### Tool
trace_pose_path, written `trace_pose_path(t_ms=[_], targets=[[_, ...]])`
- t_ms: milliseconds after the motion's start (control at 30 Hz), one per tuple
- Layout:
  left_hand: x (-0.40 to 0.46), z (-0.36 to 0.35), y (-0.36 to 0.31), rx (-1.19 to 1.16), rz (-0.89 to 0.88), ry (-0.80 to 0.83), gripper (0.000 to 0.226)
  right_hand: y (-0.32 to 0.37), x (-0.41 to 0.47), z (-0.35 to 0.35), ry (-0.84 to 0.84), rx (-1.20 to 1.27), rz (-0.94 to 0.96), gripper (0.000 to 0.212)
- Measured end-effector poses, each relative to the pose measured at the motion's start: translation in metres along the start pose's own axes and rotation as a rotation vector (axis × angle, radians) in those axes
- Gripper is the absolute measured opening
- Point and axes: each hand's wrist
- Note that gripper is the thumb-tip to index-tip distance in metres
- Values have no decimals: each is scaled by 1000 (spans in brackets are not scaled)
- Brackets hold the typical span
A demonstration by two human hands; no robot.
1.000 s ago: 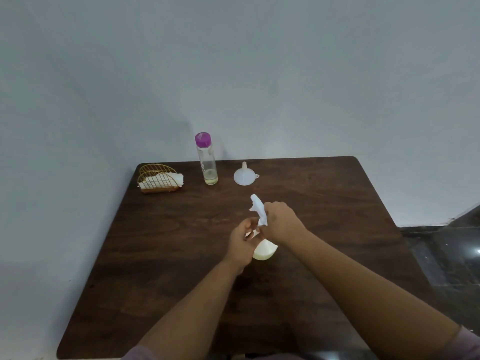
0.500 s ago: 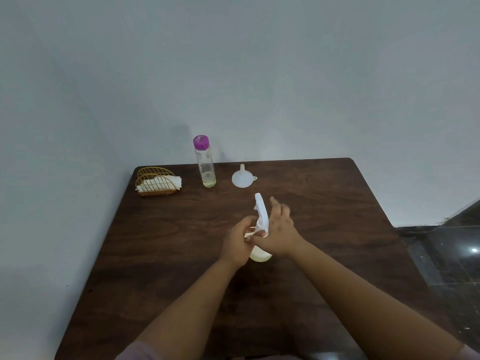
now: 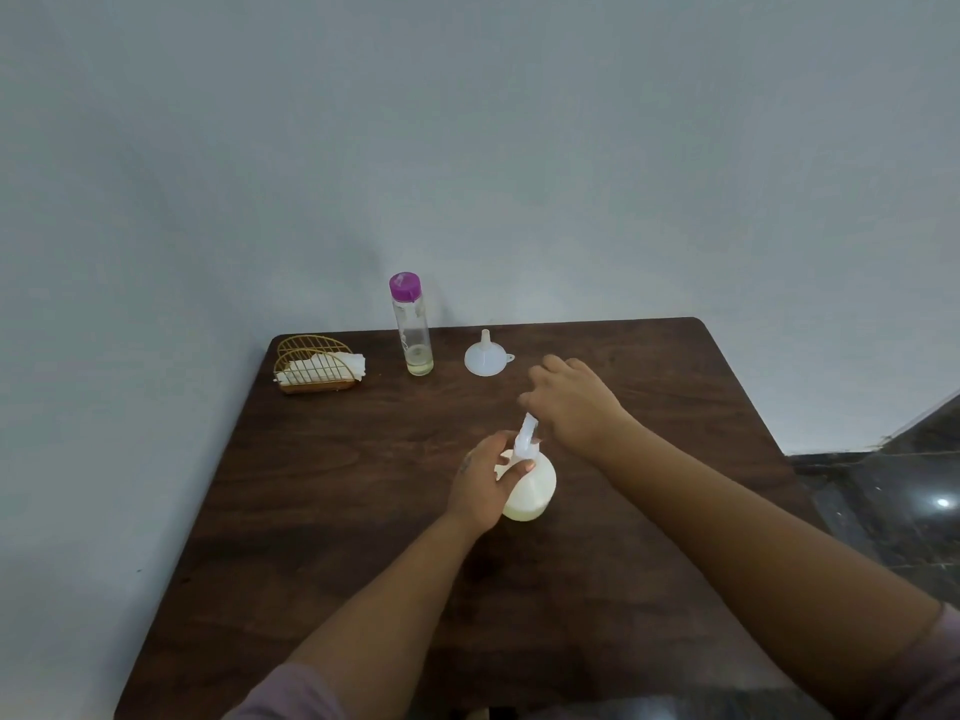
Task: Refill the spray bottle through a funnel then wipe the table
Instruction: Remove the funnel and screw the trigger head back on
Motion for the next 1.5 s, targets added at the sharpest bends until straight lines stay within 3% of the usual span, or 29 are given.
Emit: trace_pose_path(t_ms=[100,200,300,367,400,433,533,633,700,767,867,1000,1133,1233,1300,1400,1500], targets=[[1,-2,3,-6,-5,-20,38,3,3,-2,211,141,-103,32],[1,-4,6,12,-32,-21,27,14,-10,-26,211,494,-307,36],[0,-3,9,17,-79,-10,26,31,-38,-53,-12,1145,-670,73],[0,-3,10,25,-52,3,37,39,-55,-63,-129,1777,-919,84],[0,-3,11,30,-40,11,40,42,-63,-72,-139,1965,-941,83],[0,-3,11,35,-30,15,41,43,-67,-77,-116,1987,-885,76],[0,-5,11,32,-27,9,41,47,-62,-89,-55,1641,-680,43],[-1,-4,8,22,-41,-11,40,52,-48,-91,-120,1412,-763,26],[-1,-2,6,34,-72,-17,44,56,-47,-94,-206,1419,-838,23],[0,-1,7,61,-99,-15,43,65,-47,-97,-289,1382,-872,26],[2,-1,12,102,-115,-5,38,80,-42,-102,-340,1118,-779,42],[4,2,14,108,-121,19,37,74,-41,-96,-334,1299,-814,60],[3,4,10,109,-140,35,40,64,-46,-95,-241,1358,-712,40],[2,1,12,91,-130,23,36,69,-39,-91,-362,1251,-762,25],[1,-1,15,73,-122,3,36,77,-31,-89,-400,1213,-812,33],[1,0,12,70,-135,2,35,89,-23,-86,-371,1221,-929,39],[2,3,9,81,-95,23,33,91,-33,-89,-203,1336,-833,61]])
Point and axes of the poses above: each hand's wrist, its own x-axis towards the middle knuckle, its own z-axis out of the back of the hand, y = z × x, and after that the axes turned 5 degrees about -x, right-handed
